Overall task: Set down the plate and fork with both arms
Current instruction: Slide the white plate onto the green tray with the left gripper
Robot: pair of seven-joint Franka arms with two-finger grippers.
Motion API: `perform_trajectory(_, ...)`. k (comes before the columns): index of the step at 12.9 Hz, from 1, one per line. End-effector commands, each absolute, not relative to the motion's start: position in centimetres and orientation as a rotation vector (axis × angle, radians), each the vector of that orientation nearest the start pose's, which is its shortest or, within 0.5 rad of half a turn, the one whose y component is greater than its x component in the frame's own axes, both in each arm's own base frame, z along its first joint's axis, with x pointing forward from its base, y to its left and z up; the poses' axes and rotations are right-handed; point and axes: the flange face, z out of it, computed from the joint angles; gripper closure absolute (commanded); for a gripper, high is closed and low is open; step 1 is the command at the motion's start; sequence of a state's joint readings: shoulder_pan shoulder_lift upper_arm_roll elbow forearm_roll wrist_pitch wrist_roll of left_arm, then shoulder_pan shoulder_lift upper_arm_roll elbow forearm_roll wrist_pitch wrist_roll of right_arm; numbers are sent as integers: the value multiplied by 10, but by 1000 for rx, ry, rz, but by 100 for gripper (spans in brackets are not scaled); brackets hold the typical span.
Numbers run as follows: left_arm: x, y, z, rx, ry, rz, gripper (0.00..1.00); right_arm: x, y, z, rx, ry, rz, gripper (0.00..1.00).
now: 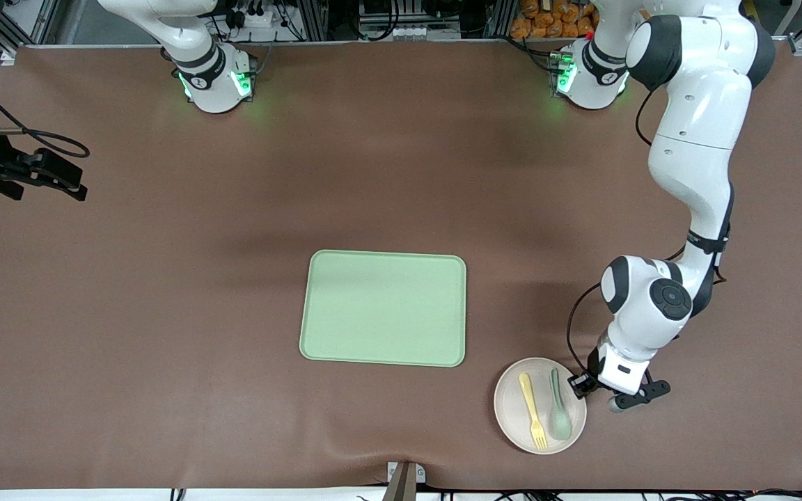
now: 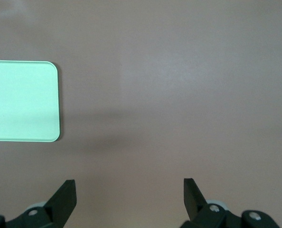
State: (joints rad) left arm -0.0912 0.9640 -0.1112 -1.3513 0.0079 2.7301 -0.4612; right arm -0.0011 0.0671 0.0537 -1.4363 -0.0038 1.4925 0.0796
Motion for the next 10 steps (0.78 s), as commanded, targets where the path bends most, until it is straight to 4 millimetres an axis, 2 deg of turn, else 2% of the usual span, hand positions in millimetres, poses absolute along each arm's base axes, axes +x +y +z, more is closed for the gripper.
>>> perform_trajectory(1, 751, -122, 195, -3231, -526, -606, 100, 564, 26, 644, -3140, 39, 14, 0)
perform_trajectory(4, 734, -112, 215, -3226, -465, -583, 100, 564, 26, 644, -3140, 39, 17, 0)
perform_trajectory(7, 725, -115, 241, -3230, -452, -602, 100, 564, 27, 644, -3141, 36, 19, 0)
perform_trajectory(10, 704, -120, 262, -3236, -438, -591, 100, 564, 25, 644, -3140, 41, 19, 0)
